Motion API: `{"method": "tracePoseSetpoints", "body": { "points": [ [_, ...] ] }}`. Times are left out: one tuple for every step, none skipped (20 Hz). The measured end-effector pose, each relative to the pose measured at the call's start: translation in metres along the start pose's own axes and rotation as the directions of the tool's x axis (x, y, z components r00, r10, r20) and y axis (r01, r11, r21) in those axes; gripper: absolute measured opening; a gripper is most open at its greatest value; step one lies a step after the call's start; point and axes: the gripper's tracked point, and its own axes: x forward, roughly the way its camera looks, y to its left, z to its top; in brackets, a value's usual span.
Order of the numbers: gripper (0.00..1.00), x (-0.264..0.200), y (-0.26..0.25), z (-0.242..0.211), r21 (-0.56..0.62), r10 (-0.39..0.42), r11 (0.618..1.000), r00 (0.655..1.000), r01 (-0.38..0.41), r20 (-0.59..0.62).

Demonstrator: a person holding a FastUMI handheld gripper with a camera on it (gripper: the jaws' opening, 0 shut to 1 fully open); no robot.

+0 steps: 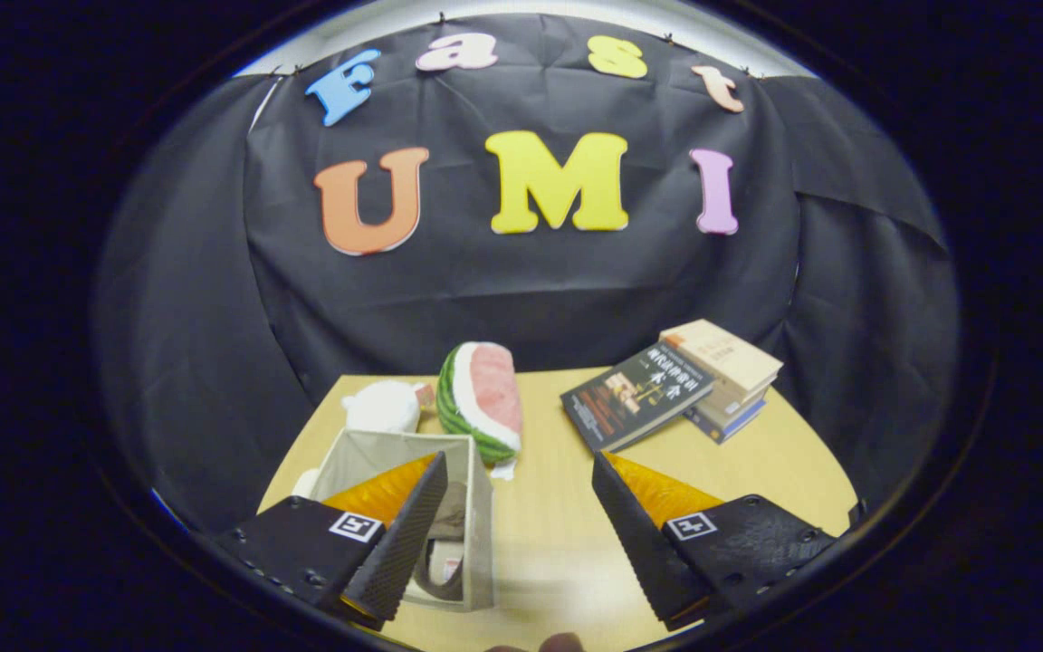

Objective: Open the storage box then place both shoes into the box .Put the left shoe in first, then the right shoe, with the right side of both shoes facing outward in a uniform manner.

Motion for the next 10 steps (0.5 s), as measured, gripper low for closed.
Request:
{"method": "tracePoseSetpoints", "body": {
  "points": [
    [0.97, -0.011, -0.010, 0.016, 0.003, 0.003, 1.000, 0.999, -0.003, 0.044],
    [0.96, -0.022, -0.020, 0.030, 0.005, 0.006, 1.000, 0.996, -0.007, 0.085],
    [0.96, -0.033, -0.029, 0.043, 0.005, 0.005, 1.000, 0.992, -0.006, 0.125],
    [0.96, -0.043, -0.039, 0.054, 0.005, 0.004, 1.000, 0.987, -0.005, 0.161],
    [0.96, -0.054, -0.046, 0.064, 0.008, 0.009, 1.000, 0.982, -0.011, 0.190],
    [0.96, -0.063, -0.053, 0.071, 0.016, 0.014, 1.000, 0.977, -0.018, 0.215],
    [0.96, -0.072, -0.060, 0.079, 0.026, 0.017, 0.999, 0.972, -0.024, 0.236],
    [0.96, -0.078, -0.068, 0.087, 0.035, 0.015, 0.999, 0.967, -0.025, 0.256],
    [0.96, -0.088, -0.076, 0.094, 0.038, 0.013, 0.999, 0.959, -0.024, 0.282],
    [0.96, -0.095, -0.083, 0.102, 0.037, 0.010, 0.999, 0.952, -0.022, 0.307]
  ]
}}
